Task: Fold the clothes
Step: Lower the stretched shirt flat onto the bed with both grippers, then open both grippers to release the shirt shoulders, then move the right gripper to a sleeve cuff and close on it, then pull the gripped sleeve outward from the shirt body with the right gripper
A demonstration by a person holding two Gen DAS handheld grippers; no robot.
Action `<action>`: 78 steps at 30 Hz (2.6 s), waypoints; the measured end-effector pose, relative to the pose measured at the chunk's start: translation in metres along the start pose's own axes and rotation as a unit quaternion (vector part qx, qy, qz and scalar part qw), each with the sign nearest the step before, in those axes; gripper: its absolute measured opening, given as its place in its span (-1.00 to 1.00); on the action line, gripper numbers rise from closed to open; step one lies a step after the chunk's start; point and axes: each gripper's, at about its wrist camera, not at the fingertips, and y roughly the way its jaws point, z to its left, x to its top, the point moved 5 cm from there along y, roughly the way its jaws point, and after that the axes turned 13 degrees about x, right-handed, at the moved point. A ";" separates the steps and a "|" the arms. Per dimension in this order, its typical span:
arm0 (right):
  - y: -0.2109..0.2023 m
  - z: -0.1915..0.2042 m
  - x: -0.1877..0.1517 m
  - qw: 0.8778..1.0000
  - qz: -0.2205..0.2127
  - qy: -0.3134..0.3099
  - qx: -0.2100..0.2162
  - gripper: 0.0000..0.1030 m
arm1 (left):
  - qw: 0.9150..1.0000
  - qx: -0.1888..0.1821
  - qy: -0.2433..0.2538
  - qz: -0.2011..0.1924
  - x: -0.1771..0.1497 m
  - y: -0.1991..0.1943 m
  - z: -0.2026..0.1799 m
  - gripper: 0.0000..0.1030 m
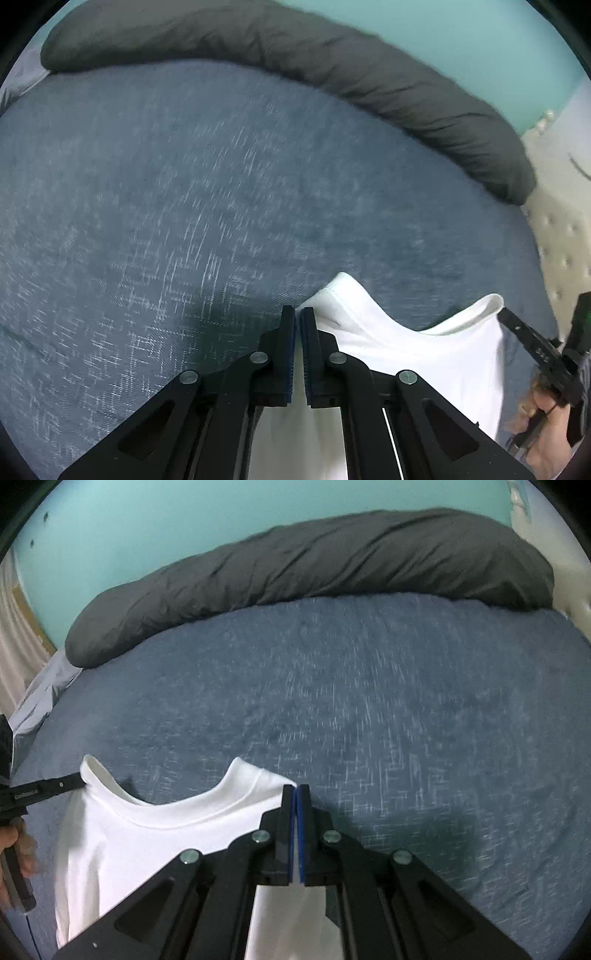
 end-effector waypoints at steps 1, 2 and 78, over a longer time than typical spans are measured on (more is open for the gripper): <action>0.007 -0.001 -0.003 1.000 0.008 0.006 0.005 -0.99 | 1.000 0.003 0.002 0.009 -0.002 0.007 0.000 -0.93; 0.014 -0.003 -0.007 1.000 0.022 0.009 0.004 -0.99 | 1.000 0.003 0.002 0.013 -0.004 0.011 0.001 -0.93; -0.304 0.066 -0.321 0.989 0.125 0.081 0.009 -0.95 | 0.999 -0.043 -0.008 0.030 -0.305 -0.297 0.120 -0.04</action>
